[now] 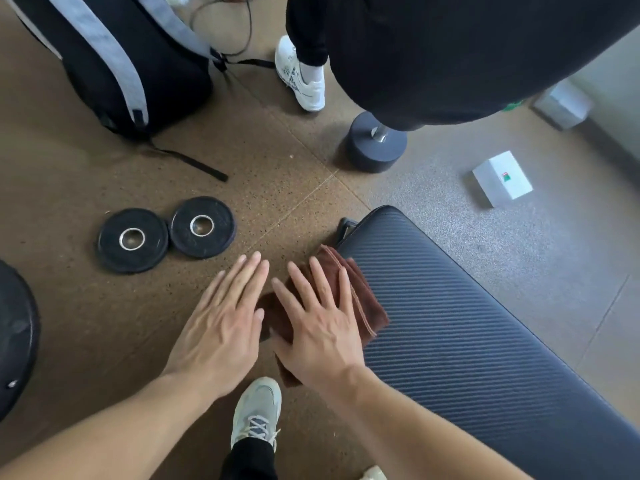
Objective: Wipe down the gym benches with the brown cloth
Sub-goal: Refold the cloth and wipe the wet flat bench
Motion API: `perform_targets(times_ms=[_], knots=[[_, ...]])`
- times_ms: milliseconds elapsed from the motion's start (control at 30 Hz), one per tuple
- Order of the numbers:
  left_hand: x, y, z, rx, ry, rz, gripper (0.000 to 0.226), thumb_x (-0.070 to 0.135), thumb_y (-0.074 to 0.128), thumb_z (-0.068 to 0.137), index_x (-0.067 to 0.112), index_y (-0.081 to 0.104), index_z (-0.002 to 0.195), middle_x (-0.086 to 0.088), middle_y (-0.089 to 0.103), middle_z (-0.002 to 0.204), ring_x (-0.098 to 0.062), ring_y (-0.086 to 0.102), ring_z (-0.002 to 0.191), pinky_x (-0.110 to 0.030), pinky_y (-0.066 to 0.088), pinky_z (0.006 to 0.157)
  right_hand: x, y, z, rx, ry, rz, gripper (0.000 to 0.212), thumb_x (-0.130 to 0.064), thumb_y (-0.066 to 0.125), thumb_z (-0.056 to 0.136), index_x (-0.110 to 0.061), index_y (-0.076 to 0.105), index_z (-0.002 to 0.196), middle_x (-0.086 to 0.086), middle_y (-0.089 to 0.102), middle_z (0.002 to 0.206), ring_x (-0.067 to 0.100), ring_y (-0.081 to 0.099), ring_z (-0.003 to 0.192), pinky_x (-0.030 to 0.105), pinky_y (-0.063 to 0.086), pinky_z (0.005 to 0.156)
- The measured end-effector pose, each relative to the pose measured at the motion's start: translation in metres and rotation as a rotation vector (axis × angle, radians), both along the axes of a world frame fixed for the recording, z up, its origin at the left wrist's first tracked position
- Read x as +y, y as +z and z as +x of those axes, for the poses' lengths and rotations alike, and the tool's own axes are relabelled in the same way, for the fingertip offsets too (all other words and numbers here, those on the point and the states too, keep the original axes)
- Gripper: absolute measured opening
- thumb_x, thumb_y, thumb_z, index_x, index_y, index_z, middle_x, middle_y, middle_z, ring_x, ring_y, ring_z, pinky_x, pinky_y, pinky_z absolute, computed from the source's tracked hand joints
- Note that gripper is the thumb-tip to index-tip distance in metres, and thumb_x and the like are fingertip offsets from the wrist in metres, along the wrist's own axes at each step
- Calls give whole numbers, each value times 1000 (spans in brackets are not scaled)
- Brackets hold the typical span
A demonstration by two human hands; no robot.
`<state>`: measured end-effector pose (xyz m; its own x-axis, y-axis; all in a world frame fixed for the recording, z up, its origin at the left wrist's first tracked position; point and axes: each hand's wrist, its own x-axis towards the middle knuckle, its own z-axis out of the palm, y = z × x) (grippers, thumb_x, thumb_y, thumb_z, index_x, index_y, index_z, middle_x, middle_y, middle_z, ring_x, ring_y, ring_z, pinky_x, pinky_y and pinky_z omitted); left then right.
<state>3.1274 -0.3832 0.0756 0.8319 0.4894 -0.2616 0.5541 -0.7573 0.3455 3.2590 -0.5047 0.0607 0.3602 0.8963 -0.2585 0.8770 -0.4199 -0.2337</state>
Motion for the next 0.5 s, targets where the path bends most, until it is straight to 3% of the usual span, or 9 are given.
perform_targets(times_ms=[133, 200, 333, 433, 500], knots=[[4, 7, 1, -11, 66, -28, 66, 34, 22, 102, 26, -4, 163, 9, -5, 172, 1, -12, 156, -21, -9, 125, 40, 4, 6, -4, -74, -17, 67, -61, 41, 97, -28, 50, 154, 4, 36, 169, 31, 9, 163, 59, -7, 129], [6, 12, 1, 13, 26, -14, 66, 35, 23, 102, 24, 0, 163, 6, 0, 173, -1, -8, 157, -18, -11, 124, 23, 2, -1, 0, -73, 17, 68, -60, 45, 98, -28, 42, 159, 3, 31, 171, 30, 7, 163, 58, -5, 130], [-4, 22, 19, 7, -111, -4, 66, 40, 23, 103, 16, 13, 164, 2, 10, 171, -6, 1, 157, -20, -8, 125, -82, -8, -22, -75, 22, 24, 80, -53, 56, 99, -33, 19, 167, 0, 17, 176, 30, 7, 163, 58, 1, 130], [-22, 25, 53, -29, -215, -32, 66, 42, 24, 104, 15, 14, 164, -1, 10, 172, -10, 3, 158, -23, -7, 126, -188, -13, -17, -161, 2, -3, 85, -48, 63, 93, -34, 21, 166, -2, 22, 174, 31, 18, 161, 61, 12, 127], [-42, 22, 78, -37, -317, -30, 67, 45, 23, 103, 20, 10, 164, -2, 5, 173, -14, -2, 159, -26, -10, 126, -267, -11, -17, -152, -167, -35, 82, -47, 63, 92, -33, 26, 165, -1, 26, 173, 31, 18, 161, 65, 20, 123]])
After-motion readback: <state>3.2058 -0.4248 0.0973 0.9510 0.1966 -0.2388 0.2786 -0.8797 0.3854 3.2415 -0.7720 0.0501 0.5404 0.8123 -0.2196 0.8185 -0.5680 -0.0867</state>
